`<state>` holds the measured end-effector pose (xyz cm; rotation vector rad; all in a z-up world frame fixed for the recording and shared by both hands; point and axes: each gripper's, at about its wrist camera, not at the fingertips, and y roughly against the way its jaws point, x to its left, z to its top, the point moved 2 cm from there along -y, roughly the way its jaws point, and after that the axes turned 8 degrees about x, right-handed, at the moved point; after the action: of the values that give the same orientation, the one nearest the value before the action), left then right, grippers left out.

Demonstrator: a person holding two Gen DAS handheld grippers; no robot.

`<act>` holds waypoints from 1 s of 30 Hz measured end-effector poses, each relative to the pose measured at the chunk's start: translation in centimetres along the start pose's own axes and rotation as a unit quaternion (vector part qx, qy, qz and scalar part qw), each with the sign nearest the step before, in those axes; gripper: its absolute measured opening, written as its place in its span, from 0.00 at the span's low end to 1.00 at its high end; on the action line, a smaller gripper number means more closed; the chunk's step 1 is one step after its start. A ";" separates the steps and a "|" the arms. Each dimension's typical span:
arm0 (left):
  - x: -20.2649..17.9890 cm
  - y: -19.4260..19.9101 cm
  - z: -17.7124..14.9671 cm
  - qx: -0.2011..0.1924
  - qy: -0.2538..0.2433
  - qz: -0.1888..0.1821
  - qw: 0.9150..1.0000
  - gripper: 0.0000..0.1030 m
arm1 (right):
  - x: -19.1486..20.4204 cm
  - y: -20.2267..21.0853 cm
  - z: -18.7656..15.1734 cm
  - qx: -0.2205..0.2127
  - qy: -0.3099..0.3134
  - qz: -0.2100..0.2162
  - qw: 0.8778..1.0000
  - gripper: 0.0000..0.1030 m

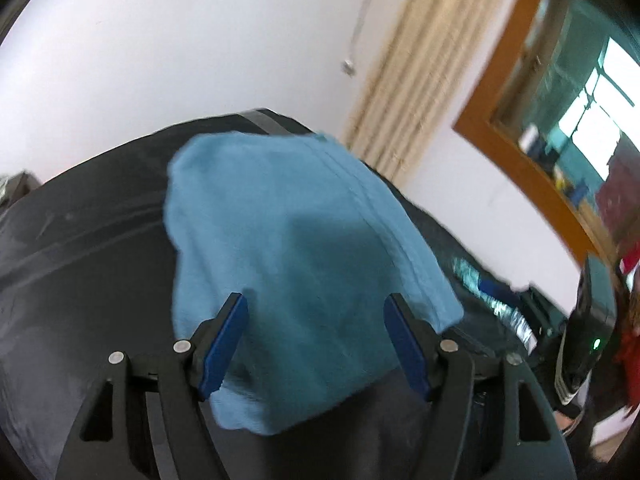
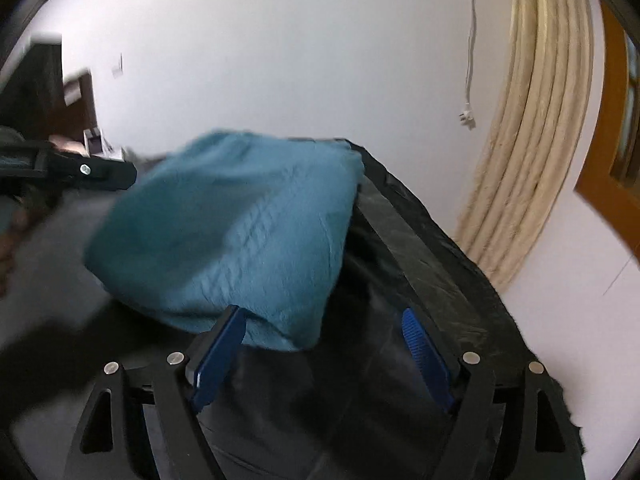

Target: Fold clothes

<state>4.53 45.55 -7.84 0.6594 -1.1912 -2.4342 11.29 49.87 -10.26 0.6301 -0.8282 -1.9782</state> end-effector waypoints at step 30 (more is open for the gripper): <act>-5.5 3.2 -8.6 -0.013 -0.012 0.064 0.998 0.77 | 1.4 5.3 -5.3 -0.008 -0.127 0.062 0.990 0.82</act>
<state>14.13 40.88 -8.47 0.5304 -1.1716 -2.3533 17.04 44.93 -9.89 0.3111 -0.9790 -1.9733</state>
